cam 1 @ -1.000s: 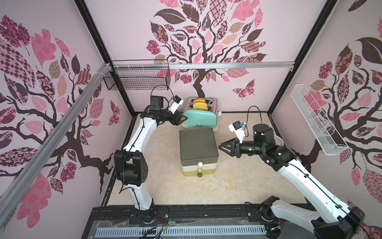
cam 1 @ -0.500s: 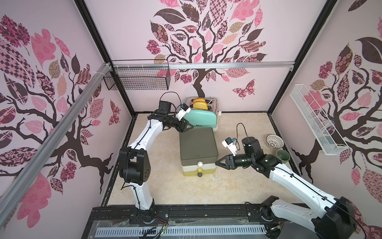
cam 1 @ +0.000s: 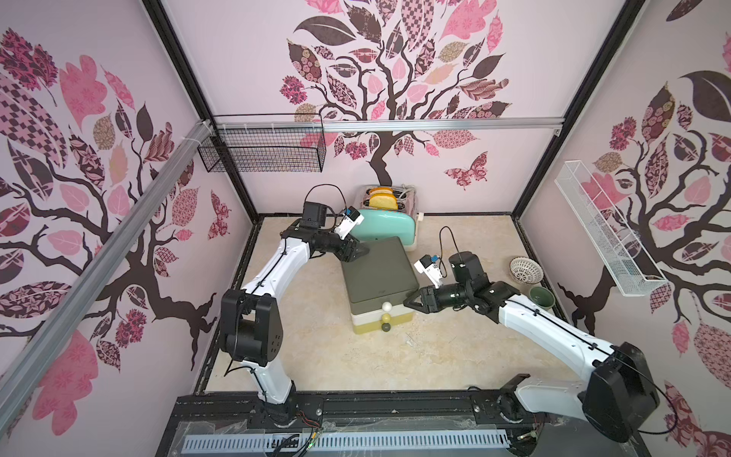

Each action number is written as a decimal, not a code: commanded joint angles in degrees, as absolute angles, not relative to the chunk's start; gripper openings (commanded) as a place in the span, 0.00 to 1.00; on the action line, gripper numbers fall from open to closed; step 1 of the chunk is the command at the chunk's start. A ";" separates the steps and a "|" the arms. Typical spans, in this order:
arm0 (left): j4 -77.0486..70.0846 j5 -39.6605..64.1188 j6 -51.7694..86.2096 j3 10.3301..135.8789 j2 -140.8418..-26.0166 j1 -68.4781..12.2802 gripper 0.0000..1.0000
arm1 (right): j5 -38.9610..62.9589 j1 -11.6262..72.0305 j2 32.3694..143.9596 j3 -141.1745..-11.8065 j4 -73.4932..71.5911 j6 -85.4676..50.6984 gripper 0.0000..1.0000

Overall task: Take the sponge out of the drawer
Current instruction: Adjust the storage box at the center of the board, then open the drawer in the storage box.

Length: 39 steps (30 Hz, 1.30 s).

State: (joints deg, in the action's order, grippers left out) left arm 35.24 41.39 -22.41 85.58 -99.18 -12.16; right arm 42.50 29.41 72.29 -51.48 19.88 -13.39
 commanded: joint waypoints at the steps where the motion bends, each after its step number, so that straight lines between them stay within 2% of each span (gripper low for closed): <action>1: 35.12 41.18 -21.97 84.27 -96.88 -12.71 0.61 | 39.47 27.57 72.34 -55.68 18.74 -9.90 0.40; 9: 32.76 39.04 -20.71 82.61 -95.65 -12.68 0.61 | 34.85 29.71 69.43 -55.64 24.90 -6.63 0.55; 12: 32.05 38.92 -20.32 81.96 -95.71 -12.70 0.61 | 32.54 30.44 67.73 -53.14 23.91 -7.70 0.54; 16: 31.20 38.14 -19.67 81.41 -95.80 -12.75 0.57 | 28.86 31.73 65.47 -51.54 22.57 -9.30 0.46; 22: 29.38 36.98 -19.08 80.12 -95.30 -12.91 0.50 | 18.53 39.72 64.62 -47.75 17.10 -13.46 0.47; 26: 29.86 36.63 -19.42 80.36 -95.55 -12.89 0.48 | 14.13 42.76 65.26 -45.56 11.62 -16.75 0.48; 39: 30.16 35.69 -19.78 80.27 -96.21 -13.37 0.47 | 11.51 43.48 68.52 -48.81 9.81 -16.41 0.51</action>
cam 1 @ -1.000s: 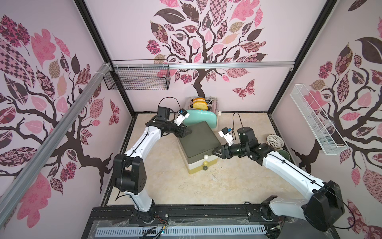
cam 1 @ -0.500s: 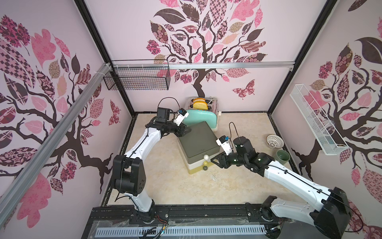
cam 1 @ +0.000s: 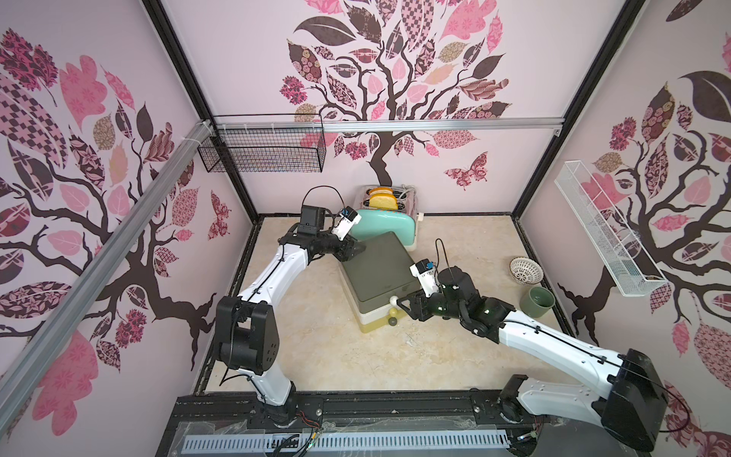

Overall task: Take the sponge out of the drawer
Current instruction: Open the drawer in the storage box.

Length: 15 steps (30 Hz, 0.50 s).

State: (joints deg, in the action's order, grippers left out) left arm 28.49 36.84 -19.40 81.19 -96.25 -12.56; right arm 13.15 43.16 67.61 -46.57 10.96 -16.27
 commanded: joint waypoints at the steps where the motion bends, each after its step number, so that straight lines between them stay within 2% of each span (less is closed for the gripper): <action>1: 30.08 35.70 -19.78 80.33 -96.13 -13.38 0.47 | 11.52 43.50 68.80 -49.03 9.61 -16.56 0.51; 15: 30.54 35.93 -19.95 80.68 -95.78 -13.74 0.47 | 9.95 45.23 73.10 -51.02 8.48 -16.46 0.51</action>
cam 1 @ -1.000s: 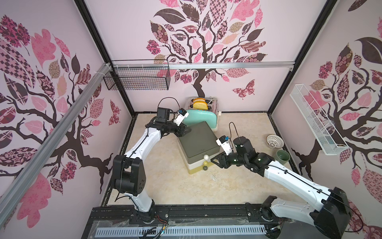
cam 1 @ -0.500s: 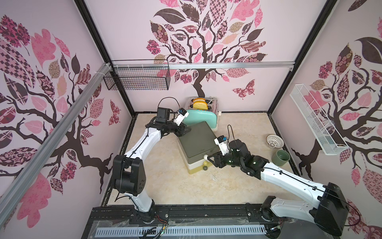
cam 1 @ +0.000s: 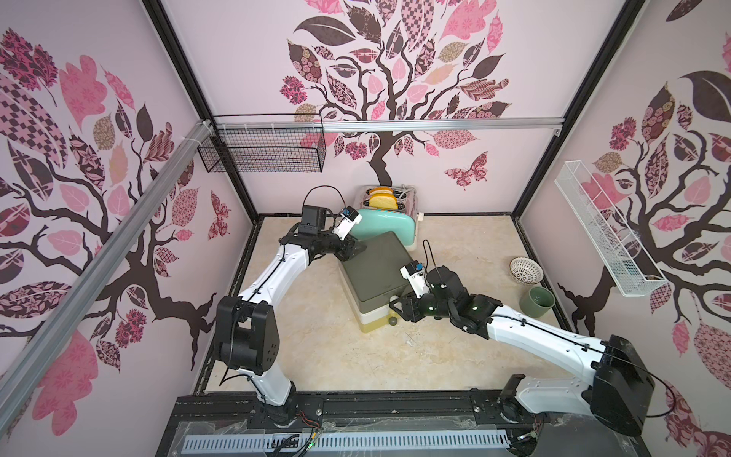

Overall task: Take the sponge out of the drawer
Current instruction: Open the drawer in the storage box.

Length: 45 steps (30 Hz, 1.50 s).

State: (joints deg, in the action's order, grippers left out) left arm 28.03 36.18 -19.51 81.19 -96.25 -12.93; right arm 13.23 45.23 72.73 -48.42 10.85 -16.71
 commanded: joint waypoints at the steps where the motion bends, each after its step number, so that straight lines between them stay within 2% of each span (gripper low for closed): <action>1: 30.54 36.04 -19.90 80.66 -95.88 -13.72 0.47 | 9.62 45.27 73.19 -51.22 8.44 -16.46 0.50; 7: 30.54 36.33 -20.02 80.77 -96.16 -13.72 0.47 | 8.95 45.68 74.26 -53.47 9.32 -15.46 0.47; 12: 30.59 36.04 -20.14 80.68 -95.98 -13.73 0.47 | 8.11 45.91 74.66 -54.51 9.72 -14.72 0.38; 16: 30.50 35.68 -20.17 80.95 -96.37 -13.76 0.46 | 7.08 46.22 73.89 -54.22 11.20 -14.33 0.35; 36: 29.99 34.30 -19.79 82.49 -99.11 -13.21 0.46 | -1.85 52.98 53.23 -40.72 29.60 -19.31 0.32; 45: 29.63 34.56 -19.73 83.54 -100.19 -12.78 0.46 | -5.32 55.79 47.70 -41.57 39.09 -22.04 0.32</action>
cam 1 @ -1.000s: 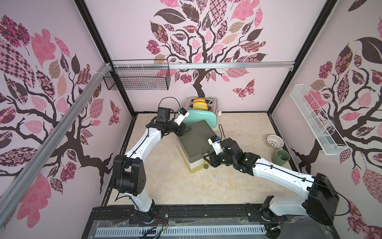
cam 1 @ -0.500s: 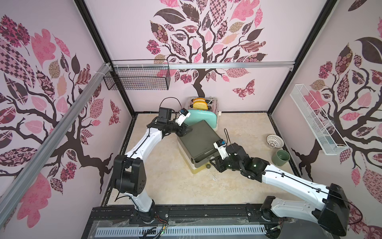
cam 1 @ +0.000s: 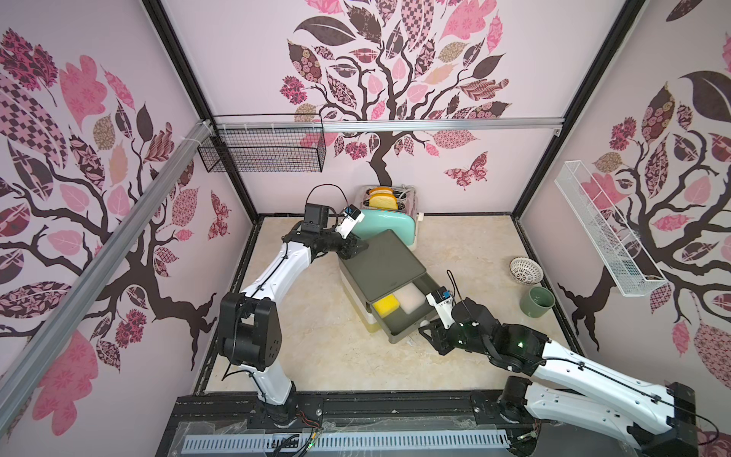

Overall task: Take the sponge out of the drawer
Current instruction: Open the drawer in the storage box.

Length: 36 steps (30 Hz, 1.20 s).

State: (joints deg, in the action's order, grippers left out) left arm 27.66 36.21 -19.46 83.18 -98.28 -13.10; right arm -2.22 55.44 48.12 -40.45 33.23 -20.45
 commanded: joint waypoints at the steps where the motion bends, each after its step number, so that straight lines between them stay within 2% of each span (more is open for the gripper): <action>1: 29.84 34.48 -19.86 83.76 -100.32 -12.67 0.46 | -5.60 56.03 47.72 -41.86 39.73 -22.08 0.32; 18: 29.53 34.80 -19.86 83.95 -100.82 -12.12 0.46 | -8.47 57.52 43.92 -43.08 47.25 -24.12 0.32; 20: 29.47 34.63 -19.93 83.68 -100.73 -12.11 0.46 | -8.92 57.96 43.73 -43.95 48.57 -24.39 0.36; 22: 29.14 34.63 -19.78 83.58 -100.72 -12.10 0.46 | -9.32 58.43 42.97 -44.76 50.02 -24.35 0.46; 27: 29.64 35.25 -19.72 84.27 -101.58 -12.06 0.46 | -7.67 58.89 40.73 -48.15 53.44 -21.49 0.56; 31: 29.60 35.31 -19.86 84.20 -101.61 -12.12 0.46 | -7.40 58.89 43.35 -55.99 58.49 -17.65 0.57; 36: 29.57 35.53 -19.60 84.19 -101.11 -12.08 0.46 | -9.09 58.82 50.03 -64.08 52.53 -8.46 0.57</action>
State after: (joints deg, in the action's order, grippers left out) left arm 26.55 36.75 -19.33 84.33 -99.77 -12.36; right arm -7.92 58.59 46.41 -60.16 54.94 -15.25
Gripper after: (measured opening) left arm 0.457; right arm 0.568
